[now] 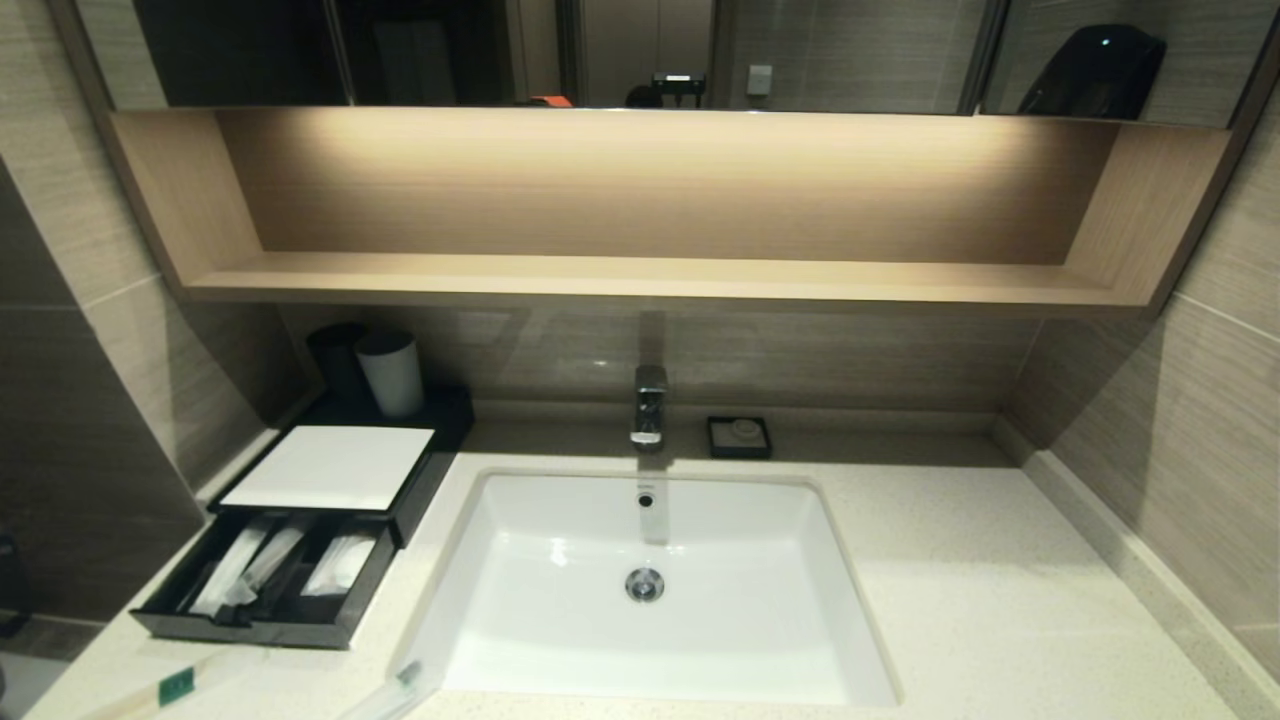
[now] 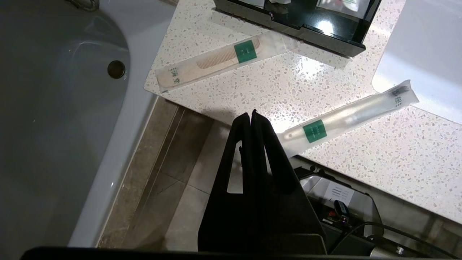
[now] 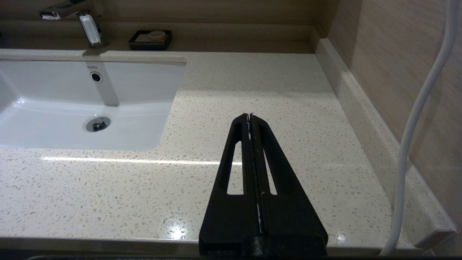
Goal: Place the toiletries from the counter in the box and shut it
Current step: Pick up the bathroom toiletry
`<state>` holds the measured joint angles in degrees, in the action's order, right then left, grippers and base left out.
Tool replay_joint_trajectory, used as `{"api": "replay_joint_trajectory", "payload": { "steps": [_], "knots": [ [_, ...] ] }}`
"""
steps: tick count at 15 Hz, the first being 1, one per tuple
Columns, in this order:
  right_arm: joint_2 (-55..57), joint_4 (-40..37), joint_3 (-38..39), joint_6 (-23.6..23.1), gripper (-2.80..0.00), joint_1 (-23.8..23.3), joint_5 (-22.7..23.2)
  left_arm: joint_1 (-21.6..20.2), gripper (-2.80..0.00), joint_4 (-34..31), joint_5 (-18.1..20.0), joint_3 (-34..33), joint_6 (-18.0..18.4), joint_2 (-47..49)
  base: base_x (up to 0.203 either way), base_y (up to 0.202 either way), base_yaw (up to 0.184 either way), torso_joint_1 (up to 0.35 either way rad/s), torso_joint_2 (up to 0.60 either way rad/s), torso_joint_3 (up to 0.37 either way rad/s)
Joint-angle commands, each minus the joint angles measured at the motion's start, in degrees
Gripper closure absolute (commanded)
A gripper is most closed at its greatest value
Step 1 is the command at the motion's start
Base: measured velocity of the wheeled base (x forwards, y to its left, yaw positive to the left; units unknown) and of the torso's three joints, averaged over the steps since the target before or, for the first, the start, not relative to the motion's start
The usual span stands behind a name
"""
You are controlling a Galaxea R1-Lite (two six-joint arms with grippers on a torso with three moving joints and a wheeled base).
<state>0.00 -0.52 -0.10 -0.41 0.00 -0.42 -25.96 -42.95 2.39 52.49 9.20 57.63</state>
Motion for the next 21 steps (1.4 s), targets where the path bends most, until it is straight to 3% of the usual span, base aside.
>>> {"api": "replay_joint_trajectory", "payload": {
  "steps": [1,4,8,11,13,15,19,21],
  "knots": [
    [0.00,0.00,0.01,-0.02,0.00,0.00,-0.02,0.25,0.00,0.71,-0.09,-0.51,2.24,4.88,0.000,0.000,0.000,0.000,0.00,0.000],
    [0.00,0.00,0.01,-0.02,0.00,0.00,-0.02,-0.98,0.00,2.35,-1.42,-0.74,10.19,12.48,0.000,0.000,0.000,0.000,0.00,0.000],
    [0.00,0.00,0.01,-0.02,0.00,0.00,-0.02,-13.20,0.00,10.55,-1.11,-0.76,29.54,22.23,0.000,0.000,0.000,0.000,0.00,0.000],
    [0.00,0.00,0.01,-0.02,0.00,0.00,-0.02,-23.00,0.00,14.88,2.37,-0.50,44.92,28.50,0.000,0.000,0.000,0.000,0.00,0.000],
    [0.00,0.00,0.01,-0.02,0.00,0.00,-0.02,-28.12,0.00,15.47,8.00,-0.14,55.70,31.65,0.000,0.000,0.000,0.000,0.00,0.000],
    [0.00,0.00,0.01,-0.02,0.00,0.00,-0.02,-30.30,0.00,15.53,12.21,-0.16,61.85,33.34,0.000,0.000,0.000,0.000,0.00,0.000],
    [0.00,0.00,0.01,-0.02,0.00,0.00,-0.02,-31.46,0.00,14.84,12.44,-0.23,69.44,36.19,0.000,0.000,0.000,0.000,0.00,0.000],
    [0.00,0.00,0.01,-0.02,0.00,0.00,-0.02,-33.52,0.00,14.82,12.59,0.06,77.37,38.12,0.000,0.000,0.000,0.000,0.00,0.000]
  ]
}}
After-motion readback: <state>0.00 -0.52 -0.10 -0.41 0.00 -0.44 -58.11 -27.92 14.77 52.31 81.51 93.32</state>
